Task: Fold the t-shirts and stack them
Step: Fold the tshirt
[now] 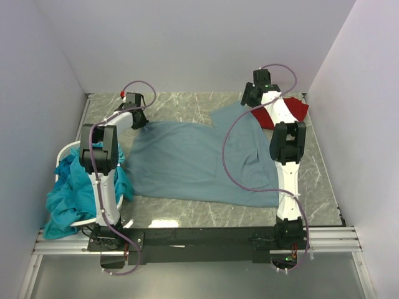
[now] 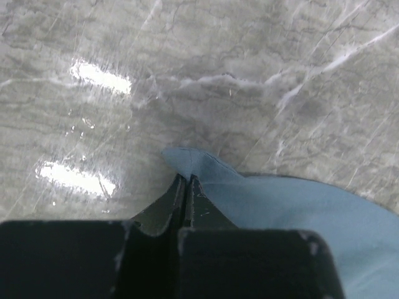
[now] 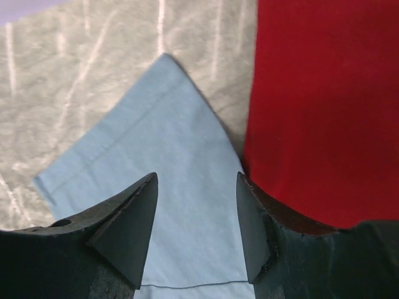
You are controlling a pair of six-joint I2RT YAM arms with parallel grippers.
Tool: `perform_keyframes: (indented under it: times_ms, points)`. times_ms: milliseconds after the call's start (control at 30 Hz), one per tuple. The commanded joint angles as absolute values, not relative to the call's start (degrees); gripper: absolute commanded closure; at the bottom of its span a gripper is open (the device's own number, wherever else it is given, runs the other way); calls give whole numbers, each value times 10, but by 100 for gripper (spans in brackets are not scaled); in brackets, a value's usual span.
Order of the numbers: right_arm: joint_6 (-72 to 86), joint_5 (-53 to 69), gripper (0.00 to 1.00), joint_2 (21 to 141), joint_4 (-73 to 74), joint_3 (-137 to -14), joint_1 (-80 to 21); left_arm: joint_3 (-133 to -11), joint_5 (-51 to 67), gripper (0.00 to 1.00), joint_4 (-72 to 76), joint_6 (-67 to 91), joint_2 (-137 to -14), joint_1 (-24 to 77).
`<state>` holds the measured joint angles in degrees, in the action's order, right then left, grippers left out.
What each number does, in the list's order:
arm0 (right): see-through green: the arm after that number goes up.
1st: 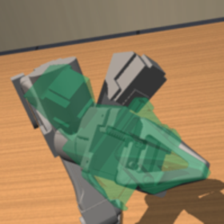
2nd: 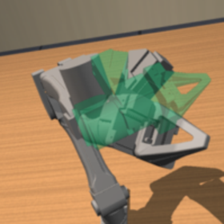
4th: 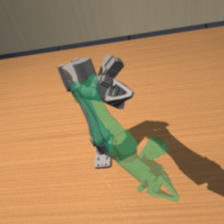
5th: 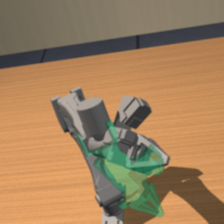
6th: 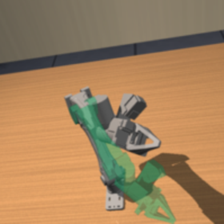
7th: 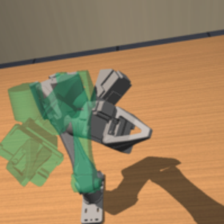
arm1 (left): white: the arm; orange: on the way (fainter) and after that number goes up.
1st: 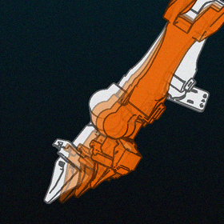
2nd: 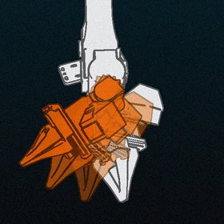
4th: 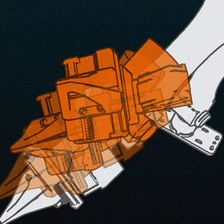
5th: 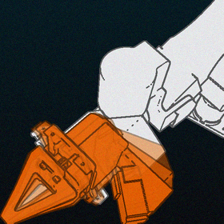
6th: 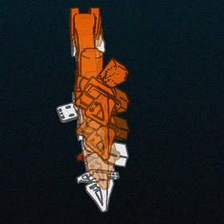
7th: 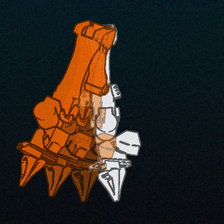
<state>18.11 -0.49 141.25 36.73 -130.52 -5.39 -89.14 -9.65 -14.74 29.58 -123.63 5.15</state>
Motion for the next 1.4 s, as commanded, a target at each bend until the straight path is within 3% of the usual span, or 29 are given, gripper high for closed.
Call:
perform_keyframes:
  times_ms: [0,367,533,667,833,933,967,1033,1367]
  points:
    - [171,-24,39,1433,419,-1349,-47,-882,-85,100,-147,291,-1189,50]
    - [173,-40,39,1461,475,-1382,-46,-860,-76,100,-134,290,-1161,49]
    - [164,-27,41,1441,452,-1342,-47,-855,-73,100,-129,290,-1156,50]
    - [161,-14,56,1436,446,-1335,-46,-855,-73,100,-130,289,-1157,50]
    - [158,-11,64,1441,457,-1347,-47,-854,-73,100,-130,288,-1156,50]
    - [158,-16,82,1413,426,-1308,-47,-853,-75,100,-130,287,-1151,49]
    - [157,-14,93,1404,404,-1280,-47,-853,-76,100,-130,287,-1150,49]
    - [155,-7,100,1377,382,-1254,-47,-849,-76,100,-130,288,-1148,50]
    - [153,16,100,1210,251,-1046,-47,-793,-116,100,-98,305,-1095,48]
